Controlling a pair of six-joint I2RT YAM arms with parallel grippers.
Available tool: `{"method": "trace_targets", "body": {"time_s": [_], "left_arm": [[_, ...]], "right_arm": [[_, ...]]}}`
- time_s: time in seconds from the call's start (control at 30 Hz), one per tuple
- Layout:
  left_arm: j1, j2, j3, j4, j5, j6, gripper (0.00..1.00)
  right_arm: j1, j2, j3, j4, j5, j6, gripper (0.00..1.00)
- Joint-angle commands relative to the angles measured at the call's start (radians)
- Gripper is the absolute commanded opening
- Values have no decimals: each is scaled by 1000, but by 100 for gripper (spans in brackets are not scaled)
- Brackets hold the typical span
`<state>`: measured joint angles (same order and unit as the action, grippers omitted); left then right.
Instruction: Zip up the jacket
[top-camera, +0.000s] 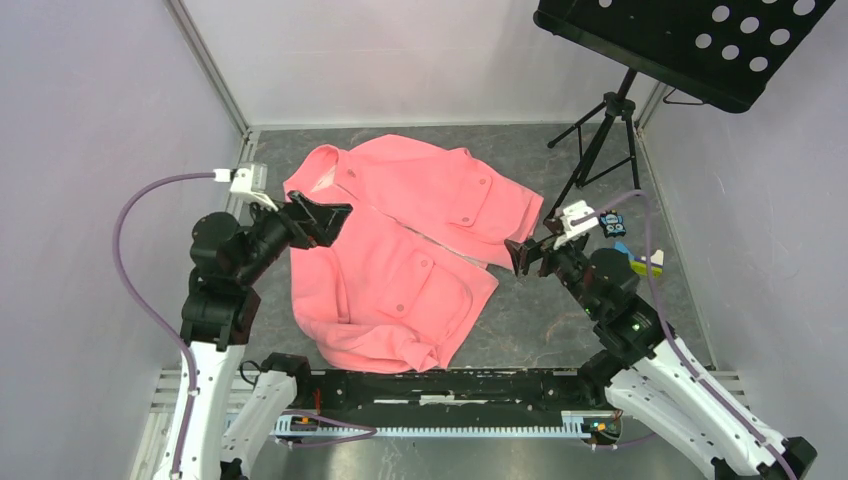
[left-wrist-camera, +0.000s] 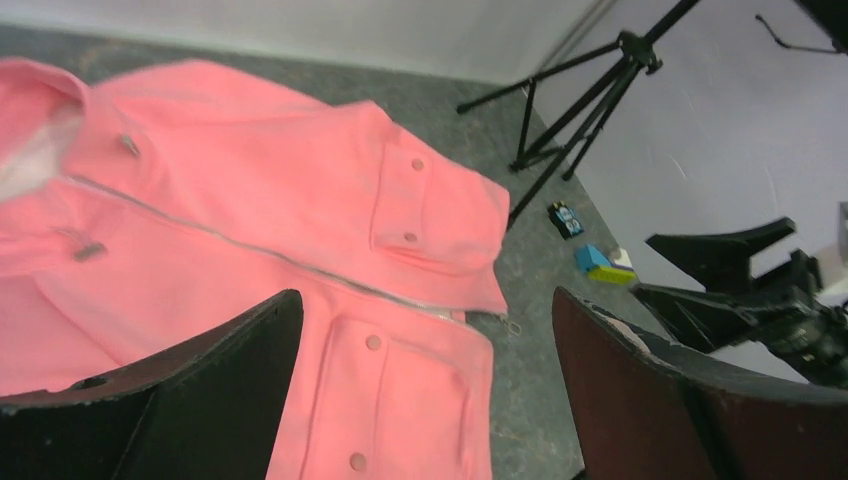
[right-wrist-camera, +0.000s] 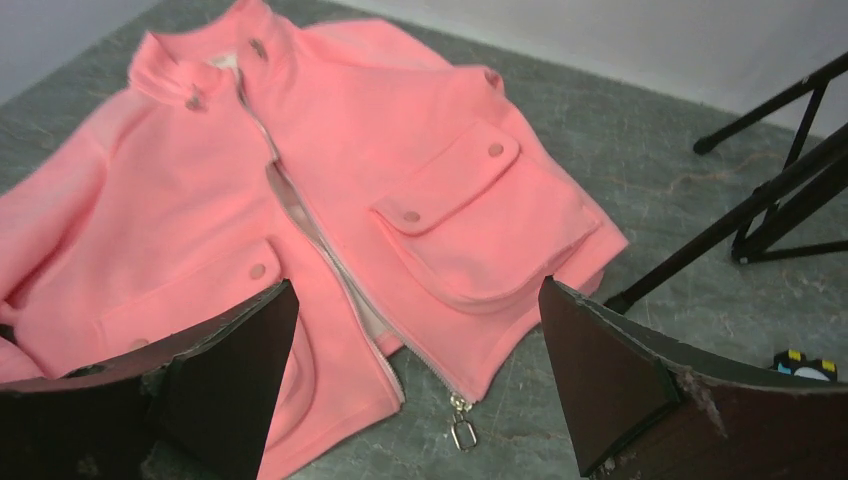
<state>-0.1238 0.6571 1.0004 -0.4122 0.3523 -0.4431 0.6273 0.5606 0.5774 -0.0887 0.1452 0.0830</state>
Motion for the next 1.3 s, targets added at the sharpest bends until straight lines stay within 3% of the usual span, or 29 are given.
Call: {"method": "trace_targets", "body": {"time_s": [0.0, 0.2, 0.3, 0.43, 0.53, 0.7, 0.9, 1.0, 1.13, 1.27], "left_arm": [[0, 53, -87, 44, 162, -105, 100], [-119, 102, -249, 138, 163, -181, 100], [-243, 195, -272, 149, 61, -202, 99], [-333, 336, -286, 197, -60, -288, 88], [-333, 411, -313, 248, -152, -420, 85], [-328, 556, -316, 294, -234, -511, 82], [-236, 763, -295, 333, -270, -573, 71], [-212, 821, -266, 335, -346, -546, 71], [-162, 945, -168, 271, -392, -479, 73], [-93, 1030, -92, 216, -423, -428, 76]], "right_arm": [[3, 107, 24, -39, 56, 36, 97], [3, 255, -56, 75, -135, 149, 97], [3, 374, -55, 81, -212, 166, 97], [-9, 487, -40, 112, -179, 170, 97], [-68, 568, -29, 150, -221, 190, 99], [-148, 660, -66, 300, -334, 239, 87], [-153, 790, -34, 322, -289, 172, 69], [-141, 852, -26, 330, -290, 166, 61], [-82, 902, -27, 379, -343, 206, 60], [-28, 941, -40, 532, -510, 360, 59]]}}
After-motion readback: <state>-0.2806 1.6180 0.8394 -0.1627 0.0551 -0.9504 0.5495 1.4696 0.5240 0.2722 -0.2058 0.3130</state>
